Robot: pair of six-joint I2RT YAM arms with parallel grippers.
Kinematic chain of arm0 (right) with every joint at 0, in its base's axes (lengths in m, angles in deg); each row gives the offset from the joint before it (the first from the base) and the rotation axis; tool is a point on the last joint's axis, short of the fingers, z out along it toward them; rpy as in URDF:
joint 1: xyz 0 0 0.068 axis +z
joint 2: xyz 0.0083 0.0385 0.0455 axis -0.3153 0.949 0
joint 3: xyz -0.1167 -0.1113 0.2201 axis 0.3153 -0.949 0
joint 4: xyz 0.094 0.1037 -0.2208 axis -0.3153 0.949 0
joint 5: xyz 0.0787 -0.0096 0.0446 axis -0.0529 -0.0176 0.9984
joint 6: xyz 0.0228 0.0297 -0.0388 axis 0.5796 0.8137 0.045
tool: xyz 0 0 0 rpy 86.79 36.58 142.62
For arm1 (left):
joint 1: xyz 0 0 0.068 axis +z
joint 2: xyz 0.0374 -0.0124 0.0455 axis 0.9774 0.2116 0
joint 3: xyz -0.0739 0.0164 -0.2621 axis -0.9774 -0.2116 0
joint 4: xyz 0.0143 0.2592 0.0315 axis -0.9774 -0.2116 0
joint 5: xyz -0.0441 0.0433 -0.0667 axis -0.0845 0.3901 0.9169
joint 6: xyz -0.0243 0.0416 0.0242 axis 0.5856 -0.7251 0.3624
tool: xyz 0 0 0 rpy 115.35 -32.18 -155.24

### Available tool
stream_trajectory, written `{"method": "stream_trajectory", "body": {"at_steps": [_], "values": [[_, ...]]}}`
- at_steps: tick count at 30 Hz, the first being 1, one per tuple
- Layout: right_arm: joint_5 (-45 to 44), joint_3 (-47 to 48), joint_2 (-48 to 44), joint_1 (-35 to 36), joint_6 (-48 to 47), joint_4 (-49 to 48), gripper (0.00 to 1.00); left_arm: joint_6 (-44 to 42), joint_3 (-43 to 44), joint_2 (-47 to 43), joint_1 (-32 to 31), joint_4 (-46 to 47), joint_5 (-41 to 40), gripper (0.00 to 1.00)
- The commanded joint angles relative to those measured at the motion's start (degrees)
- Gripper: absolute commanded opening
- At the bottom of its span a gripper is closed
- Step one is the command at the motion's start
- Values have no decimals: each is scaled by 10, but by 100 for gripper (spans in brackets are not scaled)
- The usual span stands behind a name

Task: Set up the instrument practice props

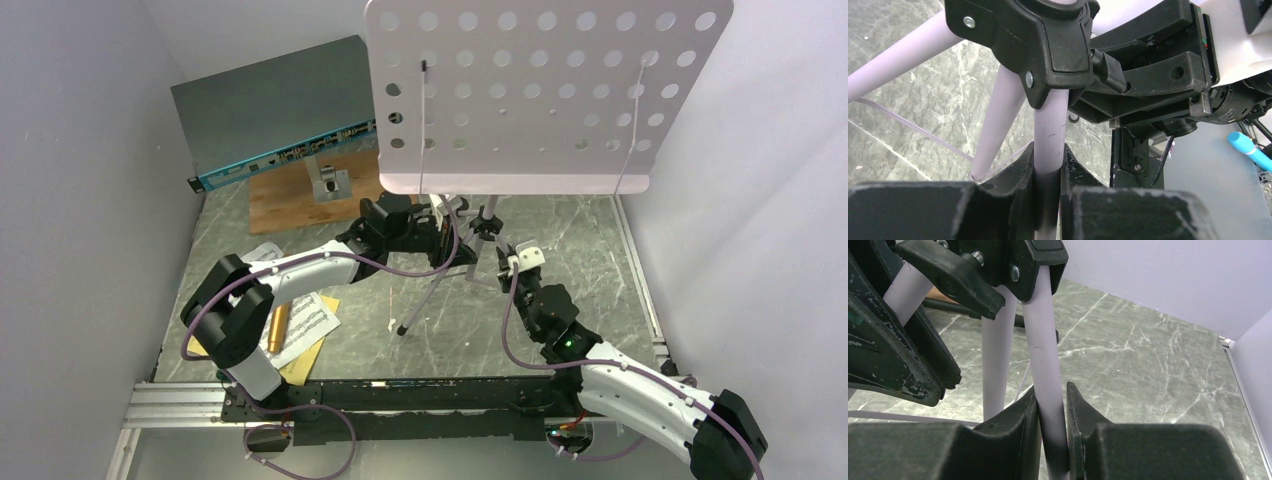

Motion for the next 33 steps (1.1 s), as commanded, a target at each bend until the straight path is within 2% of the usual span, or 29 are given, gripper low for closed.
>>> {"method": "stream_trajectory", "body": {"at_steps": [1, 3, 6, 11, 13, 16, 19, 23, 25, 28, 30, 33], "values": [[-135, -1, 5, -1, 44, 65, 0, 91, -70, 38, 20, -11, -113, 0], [-162, 3, 13, 0, 47, 79, 0, 81, -83, 47, 16, -15, -131, 0], [-158, 7, 21, 2, 41, 85, 0, 64, -101, 52, 14, -20, -149, 0], [-228, 14, 39, 5, 42, 86, 0, 42, -116, 60, 15, -31, -149, 0], [-278, 16, 43, 4, 45, 85, 5, 50, -121, 68, 11, -19, -141, 0], [-297, 15, 34, 4, 48, 87, 9, 83, -129, 89, -7, 23, -129, 0], [-278, 15, 21, 4, 48, 91, 14, 119, -136, 113, -16, 67, -126, 0], [-199, 39, -3, 4, 64, 137, 25, 143, -140, 129, -16, 88, -129, 0], [-162, 69, -9, 4, 87, 203, 35, 149, -136, 133, -18, 93, -125, 0], [-122, 125, -19, 4, 149, 300, 44, 150, -130, 134, -24, 91, -128, 0], [-89, 156, -36, 4, 179, 352, 56, 151, -125, 134, -27, 86, -134, 0], [-64, 185, -67, 4, 227, 424, 61, 153, -122, 137, -28, 79, -142, 0]]}}
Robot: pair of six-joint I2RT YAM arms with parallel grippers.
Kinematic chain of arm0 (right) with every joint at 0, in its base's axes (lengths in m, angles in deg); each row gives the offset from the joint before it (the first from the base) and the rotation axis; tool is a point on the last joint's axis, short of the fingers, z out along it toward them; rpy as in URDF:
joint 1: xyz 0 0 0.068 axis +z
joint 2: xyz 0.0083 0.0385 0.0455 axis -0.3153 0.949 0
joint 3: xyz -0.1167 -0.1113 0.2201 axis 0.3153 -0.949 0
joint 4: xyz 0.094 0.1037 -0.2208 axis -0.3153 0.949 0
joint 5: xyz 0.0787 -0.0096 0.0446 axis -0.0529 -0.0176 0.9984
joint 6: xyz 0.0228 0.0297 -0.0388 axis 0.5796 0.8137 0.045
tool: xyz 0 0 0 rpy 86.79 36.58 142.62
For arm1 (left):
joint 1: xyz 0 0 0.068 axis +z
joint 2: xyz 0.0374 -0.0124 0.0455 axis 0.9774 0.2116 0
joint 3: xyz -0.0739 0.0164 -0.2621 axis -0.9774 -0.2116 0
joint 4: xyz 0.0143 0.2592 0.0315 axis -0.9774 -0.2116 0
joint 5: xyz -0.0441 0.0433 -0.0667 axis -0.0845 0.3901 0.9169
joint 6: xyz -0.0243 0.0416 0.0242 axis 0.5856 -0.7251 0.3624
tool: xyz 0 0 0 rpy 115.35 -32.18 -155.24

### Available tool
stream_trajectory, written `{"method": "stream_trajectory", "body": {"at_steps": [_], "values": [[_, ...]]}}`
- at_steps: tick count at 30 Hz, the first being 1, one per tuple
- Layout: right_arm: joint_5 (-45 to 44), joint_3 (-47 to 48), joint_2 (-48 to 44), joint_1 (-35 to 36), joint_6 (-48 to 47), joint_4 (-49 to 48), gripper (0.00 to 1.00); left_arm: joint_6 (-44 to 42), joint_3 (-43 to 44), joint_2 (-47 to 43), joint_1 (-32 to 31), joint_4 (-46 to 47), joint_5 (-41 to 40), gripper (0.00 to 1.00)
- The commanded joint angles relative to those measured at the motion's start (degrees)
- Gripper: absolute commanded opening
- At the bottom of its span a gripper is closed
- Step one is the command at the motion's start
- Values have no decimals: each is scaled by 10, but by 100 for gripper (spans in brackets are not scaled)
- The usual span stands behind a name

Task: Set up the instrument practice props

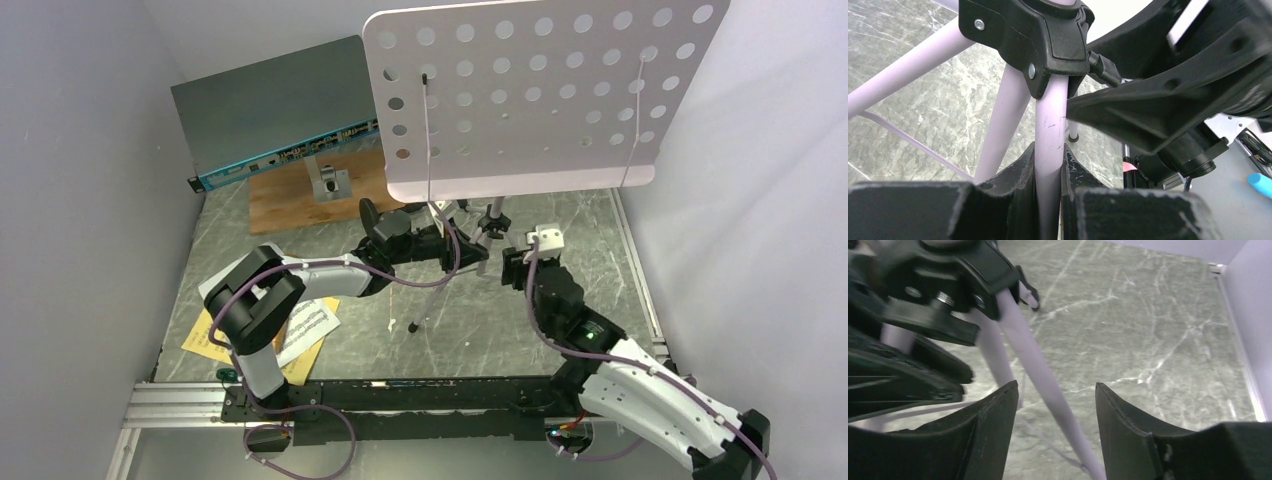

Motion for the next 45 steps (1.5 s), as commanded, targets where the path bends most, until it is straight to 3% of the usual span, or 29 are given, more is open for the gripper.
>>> {"method": "stream_trajectory", "body": {"at_steps": [1, 9, 15, 20, 25, 29, 33, 35, 38, 45], "values": [[48, 65, -49, 0, 102, 137, 63, 84, -37, 66, -4, -224, -79, 0], [201, 134, -103, 0, 116, 208, 73, 71, -17, 60, -12, -251, -89, 0], [160, 180, -67, 0, 116, 185, 73, 66, 3, 66, -25, -267, -98, 0], [154, 183, -20, 0, 116, 135, 63, 65, 15, 68, -33, -279, -103, 0], [46, 183, 8, 0, 169, 120, 55, 62, 16, 66, -37, -285, -107, 0], [13, 161, 11, 0, 202, 84, 45, 63, 17, 67, -39, -285, -106, 0], [-15, 156, 15, -4, 275, 87, 21, 63, 15, 64, -41, -286, -108, 0], [-3, 156, 14, -11, 325, 97, 10, 62, 13, 62, -41, -288, -110, 0], [42, 148, 7, -30, 393, 101, 2, 61, 13, 60, -41, -288, -110, 0], [106, 121, -18, -104, 613, 194, 0, 64, 11, 58, -43, -285, -107, 0]]}}
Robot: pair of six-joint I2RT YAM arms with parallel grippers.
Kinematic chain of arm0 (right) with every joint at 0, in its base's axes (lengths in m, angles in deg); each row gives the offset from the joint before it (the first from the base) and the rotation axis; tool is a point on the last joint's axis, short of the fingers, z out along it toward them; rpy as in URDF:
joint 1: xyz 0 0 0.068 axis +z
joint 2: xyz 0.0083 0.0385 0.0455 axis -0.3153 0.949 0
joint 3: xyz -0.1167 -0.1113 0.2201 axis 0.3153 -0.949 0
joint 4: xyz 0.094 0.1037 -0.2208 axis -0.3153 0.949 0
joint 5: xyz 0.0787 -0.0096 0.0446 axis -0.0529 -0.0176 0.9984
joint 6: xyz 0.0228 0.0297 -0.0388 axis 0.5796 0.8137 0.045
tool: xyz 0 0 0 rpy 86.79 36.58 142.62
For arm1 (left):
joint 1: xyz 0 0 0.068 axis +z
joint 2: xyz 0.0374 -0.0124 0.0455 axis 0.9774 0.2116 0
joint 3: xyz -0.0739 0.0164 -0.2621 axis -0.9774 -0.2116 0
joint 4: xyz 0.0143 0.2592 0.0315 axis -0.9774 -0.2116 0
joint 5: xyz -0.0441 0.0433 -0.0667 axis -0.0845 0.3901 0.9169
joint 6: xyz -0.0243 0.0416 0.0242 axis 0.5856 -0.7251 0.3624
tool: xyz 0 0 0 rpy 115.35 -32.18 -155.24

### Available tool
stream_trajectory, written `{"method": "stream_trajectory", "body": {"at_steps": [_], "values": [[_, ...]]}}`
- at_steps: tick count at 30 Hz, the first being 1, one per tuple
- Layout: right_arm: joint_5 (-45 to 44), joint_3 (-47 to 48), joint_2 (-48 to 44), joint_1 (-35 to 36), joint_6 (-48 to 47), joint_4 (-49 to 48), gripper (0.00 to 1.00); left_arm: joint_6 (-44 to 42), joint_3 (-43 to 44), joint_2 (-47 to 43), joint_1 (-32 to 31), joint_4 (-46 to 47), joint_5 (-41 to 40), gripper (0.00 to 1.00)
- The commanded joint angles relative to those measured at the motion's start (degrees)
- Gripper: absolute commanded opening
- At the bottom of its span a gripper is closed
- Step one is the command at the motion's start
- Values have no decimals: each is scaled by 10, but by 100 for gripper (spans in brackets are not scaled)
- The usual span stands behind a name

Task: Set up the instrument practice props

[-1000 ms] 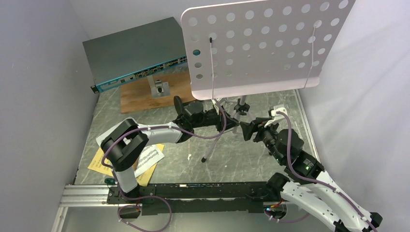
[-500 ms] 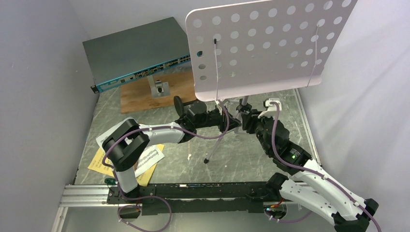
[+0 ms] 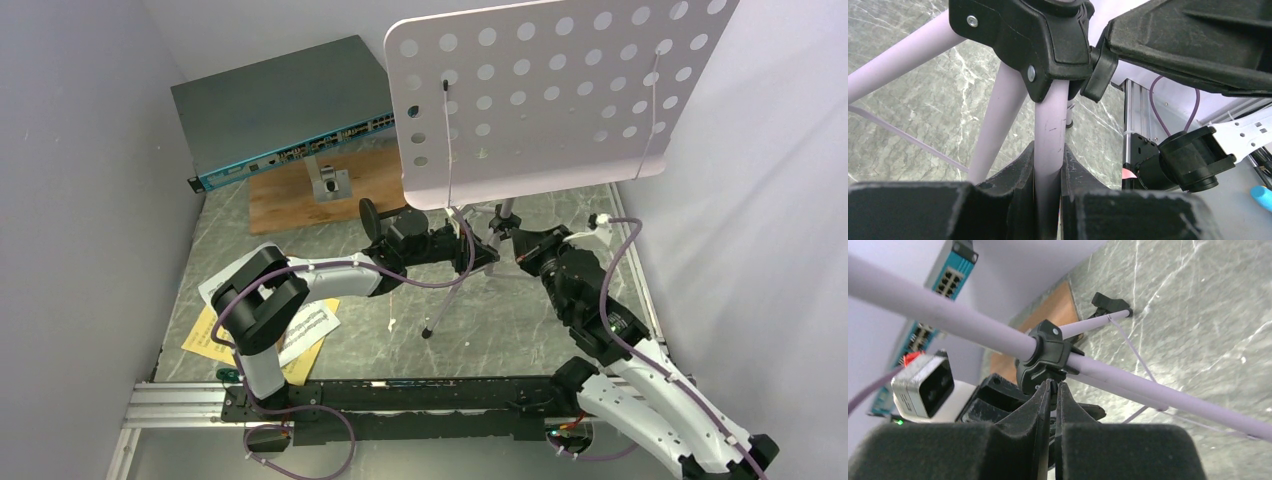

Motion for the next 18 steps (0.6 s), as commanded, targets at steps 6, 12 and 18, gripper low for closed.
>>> {"method": "stream_trajectory", "body": {"at_steps": [6, 12, 18], "values": [[122, -24, 24, -115, 170, 99, 15, 65, -47, 42, -4, -206, -48, 0], [184, -48, 24, -141, 177, 69, 28, 67, -52, 35, -6, -202, -47, 0], [196, -21, 12, -142, 53, 66, 32, 68, -48, 36, -8, -202, -46, 0]]}}
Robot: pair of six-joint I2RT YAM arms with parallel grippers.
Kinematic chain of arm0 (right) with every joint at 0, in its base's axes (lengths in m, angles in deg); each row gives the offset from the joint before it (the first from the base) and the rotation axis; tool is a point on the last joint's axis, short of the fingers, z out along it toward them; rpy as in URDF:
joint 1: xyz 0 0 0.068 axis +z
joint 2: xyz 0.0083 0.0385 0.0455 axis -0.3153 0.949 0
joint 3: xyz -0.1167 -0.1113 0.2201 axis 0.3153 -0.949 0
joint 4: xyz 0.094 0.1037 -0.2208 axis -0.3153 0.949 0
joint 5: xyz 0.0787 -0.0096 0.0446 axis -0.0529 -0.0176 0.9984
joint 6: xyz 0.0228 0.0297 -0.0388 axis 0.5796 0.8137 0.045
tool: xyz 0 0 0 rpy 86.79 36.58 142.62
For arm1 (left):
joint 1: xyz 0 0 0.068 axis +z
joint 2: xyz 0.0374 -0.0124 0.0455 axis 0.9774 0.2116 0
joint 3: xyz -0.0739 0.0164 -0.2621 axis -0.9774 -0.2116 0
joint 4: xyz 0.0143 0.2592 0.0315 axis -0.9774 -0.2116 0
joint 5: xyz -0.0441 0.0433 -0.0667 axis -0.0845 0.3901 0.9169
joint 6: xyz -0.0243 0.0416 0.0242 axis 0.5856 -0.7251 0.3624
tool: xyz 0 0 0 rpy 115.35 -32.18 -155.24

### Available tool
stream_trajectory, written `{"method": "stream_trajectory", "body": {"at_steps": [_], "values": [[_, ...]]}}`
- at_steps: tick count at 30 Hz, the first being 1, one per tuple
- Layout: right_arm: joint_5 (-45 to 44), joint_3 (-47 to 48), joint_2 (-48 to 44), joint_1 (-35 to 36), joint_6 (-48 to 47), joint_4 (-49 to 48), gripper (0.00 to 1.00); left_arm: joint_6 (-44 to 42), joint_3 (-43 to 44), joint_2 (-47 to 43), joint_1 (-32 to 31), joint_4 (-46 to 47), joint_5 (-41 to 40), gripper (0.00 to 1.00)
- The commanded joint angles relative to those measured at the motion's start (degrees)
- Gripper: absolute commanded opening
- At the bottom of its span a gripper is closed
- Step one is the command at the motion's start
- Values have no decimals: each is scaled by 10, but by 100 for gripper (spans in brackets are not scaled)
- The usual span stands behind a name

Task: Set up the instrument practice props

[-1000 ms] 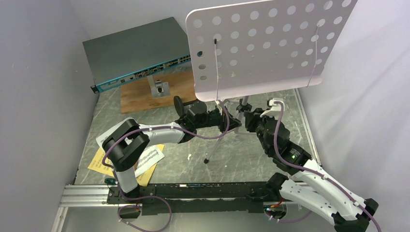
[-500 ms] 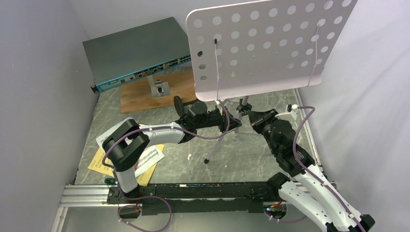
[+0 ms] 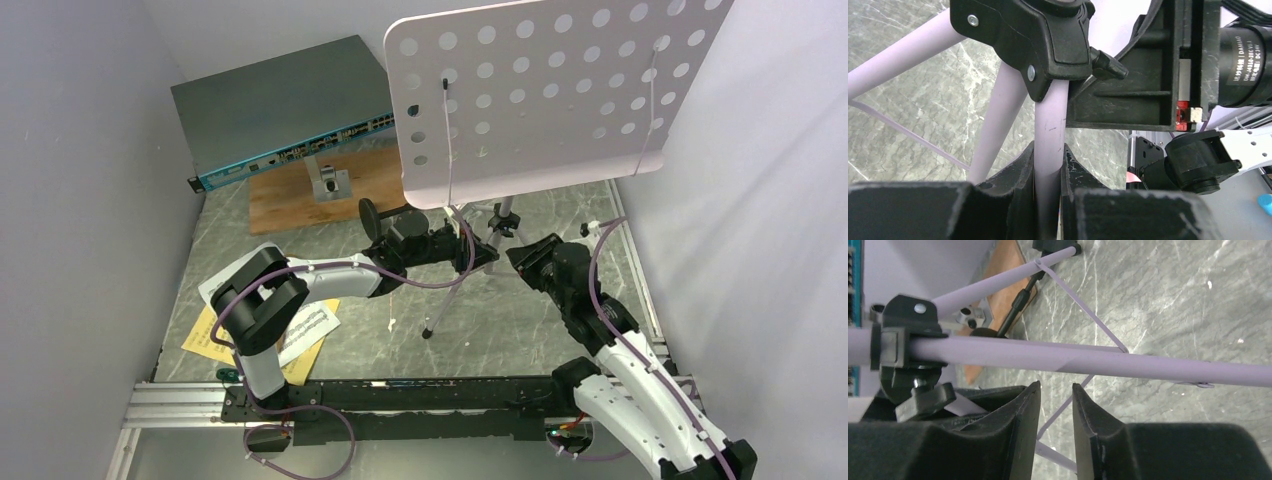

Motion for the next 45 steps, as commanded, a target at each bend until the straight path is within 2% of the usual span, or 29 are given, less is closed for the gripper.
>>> {"method": "stream_trajectory", "body": {"at_steps": [1, 4, 8, 11, 17, 24, 29, 34, 35, 38, 39, 42, 45], "values": [[21, 35, -29, -2, -122, -8, 34, 67, -44, 38, -5, -201, -26, 0], [32, 38, -62, -2, -221, -11, 47, 66, -42, 40, -5, -202, -25, 0], [127, 43, -72, -1, -357, -50, 66, 67, -41, 41, -5, -202, -23, 0], [174, 67, -49, -2, -404, -64, 72, 66, -39, 43, -5, -204, -23, 0], [157, 78, -25, -1, -405, -110, 77, 69, -39, 40, -5, -206, -26, 0], [95, 93, 15, -2, -342, -97, 57, 68, -36, 41, -6, -211, -26, 0], [57, 65, 4, -2, -270, -117, 36, 68, -38, 41, -7, -211, -26, 0], [25, 38, -18, -3, -154, -119, 12, 69, -42, 40, -7, -208, -26, 0], [27, 34, -21, -5, -122, -118, 9, 69, -43, 39, -7, -207, -25, 0], [43, 21, -21, -14, -45, -111, 10, 68, -44, 38, -7, -206, -25, 0], [52, 18, -21, -19, -17, -105, 15, 68, -44, 37, -7, -207, -25, 0], [91, -8, -24, -43, 55, -106, 38, 67, -45, 36, -7, -207, -24, 0], [144, -48, -33, -73, 104, -149, 49, 66, -47, 35, -7, -207, -23, 0]]}}
